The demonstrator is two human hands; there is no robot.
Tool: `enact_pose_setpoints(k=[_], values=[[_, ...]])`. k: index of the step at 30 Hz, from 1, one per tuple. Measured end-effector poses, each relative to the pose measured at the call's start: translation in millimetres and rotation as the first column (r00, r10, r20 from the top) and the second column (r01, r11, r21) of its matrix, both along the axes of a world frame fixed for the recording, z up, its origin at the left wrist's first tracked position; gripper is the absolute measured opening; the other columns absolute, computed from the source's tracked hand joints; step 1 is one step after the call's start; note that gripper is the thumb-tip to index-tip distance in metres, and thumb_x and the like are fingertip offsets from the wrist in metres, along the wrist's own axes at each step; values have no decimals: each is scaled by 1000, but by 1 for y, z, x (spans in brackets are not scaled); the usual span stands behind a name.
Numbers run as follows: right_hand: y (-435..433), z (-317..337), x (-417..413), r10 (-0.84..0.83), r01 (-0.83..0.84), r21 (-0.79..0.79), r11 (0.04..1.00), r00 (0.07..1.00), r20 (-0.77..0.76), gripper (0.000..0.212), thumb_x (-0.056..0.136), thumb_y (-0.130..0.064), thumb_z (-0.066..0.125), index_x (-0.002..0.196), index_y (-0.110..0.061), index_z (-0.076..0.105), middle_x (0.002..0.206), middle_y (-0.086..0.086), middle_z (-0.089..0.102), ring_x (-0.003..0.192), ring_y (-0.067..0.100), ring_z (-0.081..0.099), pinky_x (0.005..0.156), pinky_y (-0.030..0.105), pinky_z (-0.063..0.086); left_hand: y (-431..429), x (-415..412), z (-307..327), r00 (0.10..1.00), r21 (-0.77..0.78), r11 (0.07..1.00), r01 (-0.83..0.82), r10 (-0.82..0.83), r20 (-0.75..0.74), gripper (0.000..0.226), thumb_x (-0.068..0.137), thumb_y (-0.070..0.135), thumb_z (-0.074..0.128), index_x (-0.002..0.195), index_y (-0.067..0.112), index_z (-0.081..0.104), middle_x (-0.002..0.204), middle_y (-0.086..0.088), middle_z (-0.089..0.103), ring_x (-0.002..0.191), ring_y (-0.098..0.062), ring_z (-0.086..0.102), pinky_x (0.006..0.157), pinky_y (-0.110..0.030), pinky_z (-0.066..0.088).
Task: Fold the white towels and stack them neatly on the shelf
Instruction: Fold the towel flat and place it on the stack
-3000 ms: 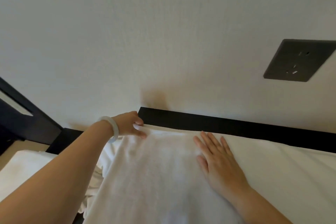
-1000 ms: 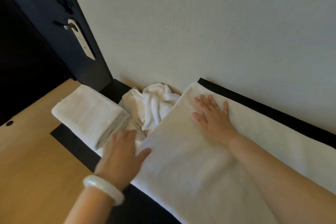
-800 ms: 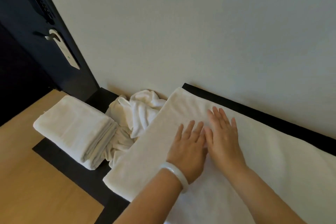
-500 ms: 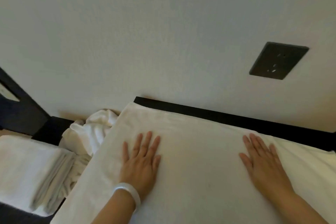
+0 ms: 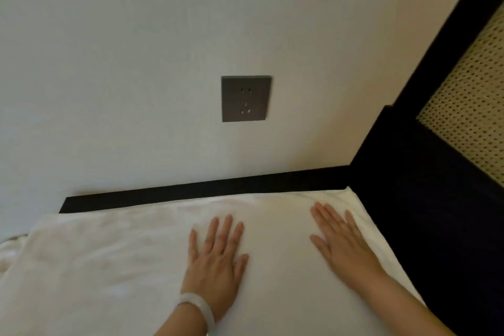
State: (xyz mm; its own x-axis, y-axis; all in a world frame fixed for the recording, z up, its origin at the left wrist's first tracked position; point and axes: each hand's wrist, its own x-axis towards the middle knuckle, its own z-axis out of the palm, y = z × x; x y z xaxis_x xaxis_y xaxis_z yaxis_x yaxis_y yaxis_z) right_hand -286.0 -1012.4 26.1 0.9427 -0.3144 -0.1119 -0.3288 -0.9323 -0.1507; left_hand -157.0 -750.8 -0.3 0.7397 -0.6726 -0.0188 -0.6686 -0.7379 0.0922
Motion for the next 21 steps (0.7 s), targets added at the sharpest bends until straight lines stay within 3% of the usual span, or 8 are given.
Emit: enact_pose_setpoints(k=[2,4,6,9,11,15,21], values=[[-27,13,-7,-28,26,151,988,1000,10,64,93,-65,11,152,-40,8,155,-25,-4,144,-5,-9,120,22,-5,1,1,-6,1000,11,1000,1,-1,-7,61,100,51,12,145,25,44,151,0,43,140,-22,31,107,-57,22],[-43,19,-4,-118,73,289,955,983,143,45,102,-40,42,146,-33,42,148,-21,32,144,3,25,120,25,16,0,1,-6,1000,-8,1000,9,-9,9,61,99,51,12,145,25,43,152,0,42,141,-21,30,109,-57,22],[-59,21,5,-266,189,271,944,920,288,32,101,-23,52,131,-23,62,135,-7,56,128,16,49,111,33,36,-1,1,-6,1000,-13,1000,11,-10,30,61,99,51,13,146,25,42,152,0,41,141,-21,29,109,-57,21],[-76,31,26,-392,351,194,916,886,248,29,100,-16,50,125,-18,64,125,5,60,117,23,52,101,39,43,0,0,-4,1000,-21,1000,-1,2,31,60,100,52,13,146,26,41,152,1,41,141,-20,28,108,-55,21],[-85,36,40,-359,344,124,931,925,126,27,98,-14,53,122,-18,64,122,3,58,115,22,48,99,41,44,0,-1,-3,1000,-13,1000,-9,10,22,60,100,52,13,147,28,40,152,2,41,142,-20,28,108,-54,21],[-96,52,57,-275,277,56,959,960,-51,10,91,-19,64,94,-27,59,106,-2,50,107,20,49,92,38,49,1,-1,-3,1000,3,1000,-7,7,16,60,100,52,13,148,28,39,153,2,40,143,-20,26,109,-54,21],[-111,60,62,-266,285,100,953,950,-163,15,87,-24,71,90,-20,56,97,0,56,87,16,58,76,32,54,1,0,-5,999,-7,1000,4,-4,42,61,100,52,12,147,27,41,154,2,39,143,-20,27,110,-54,21]])
